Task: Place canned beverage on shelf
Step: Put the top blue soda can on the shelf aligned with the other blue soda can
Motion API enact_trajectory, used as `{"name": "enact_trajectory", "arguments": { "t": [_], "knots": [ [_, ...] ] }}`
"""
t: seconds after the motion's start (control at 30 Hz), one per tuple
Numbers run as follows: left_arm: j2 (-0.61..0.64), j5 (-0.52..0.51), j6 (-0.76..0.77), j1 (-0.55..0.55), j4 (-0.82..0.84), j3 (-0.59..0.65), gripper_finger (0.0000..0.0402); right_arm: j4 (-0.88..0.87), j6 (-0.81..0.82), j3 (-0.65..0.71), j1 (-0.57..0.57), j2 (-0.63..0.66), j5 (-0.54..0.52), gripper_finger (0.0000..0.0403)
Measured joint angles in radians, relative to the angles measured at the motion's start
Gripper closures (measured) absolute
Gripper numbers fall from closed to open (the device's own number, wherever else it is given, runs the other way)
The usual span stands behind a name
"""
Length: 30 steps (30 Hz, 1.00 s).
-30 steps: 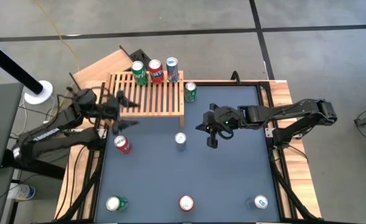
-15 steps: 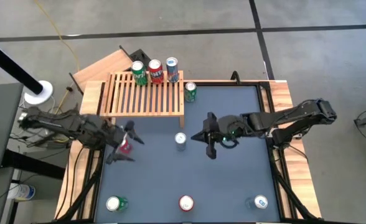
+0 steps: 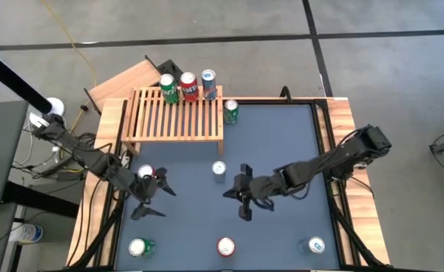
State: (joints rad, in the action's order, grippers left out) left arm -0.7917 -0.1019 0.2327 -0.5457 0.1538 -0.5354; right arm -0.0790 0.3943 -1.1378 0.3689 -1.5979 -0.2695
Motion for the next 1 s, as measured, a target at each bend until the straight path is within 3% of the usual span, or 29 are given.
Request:
{"name": "enact_trajectory", "arguments": {
  "t": [0.2, 0.5, 0.73, 1.0],
  "knots": [
    [0.001, -0.103, 0.062, 0.002, 0.087, -0.041, 0.0047, -0.028, -0.006, -0.001, 0.027, -0.027, 0.001, 0.0403],
    [-0.014, -0.251, 0.068, 0.040, 0.025, -0.044, 0.0047, -0.104, -0.121, -0.001, 0.031, -0.023, 0.005, 0.0403],
    [-0.082, -0.254, 0.001, 0.066, -0.116, -0.045, 0.0047, -0.221, -0.118, -0.001, 0.035, 0.033, 0.013, 0.0403],
    [-0.185, -0.217, -0.183, 0.115, -0.262, -0.045, 0.0047, -0.341, 0.087, -0.001, 0.090, 0.110, 0.088, 0.0403]
  ]
}}
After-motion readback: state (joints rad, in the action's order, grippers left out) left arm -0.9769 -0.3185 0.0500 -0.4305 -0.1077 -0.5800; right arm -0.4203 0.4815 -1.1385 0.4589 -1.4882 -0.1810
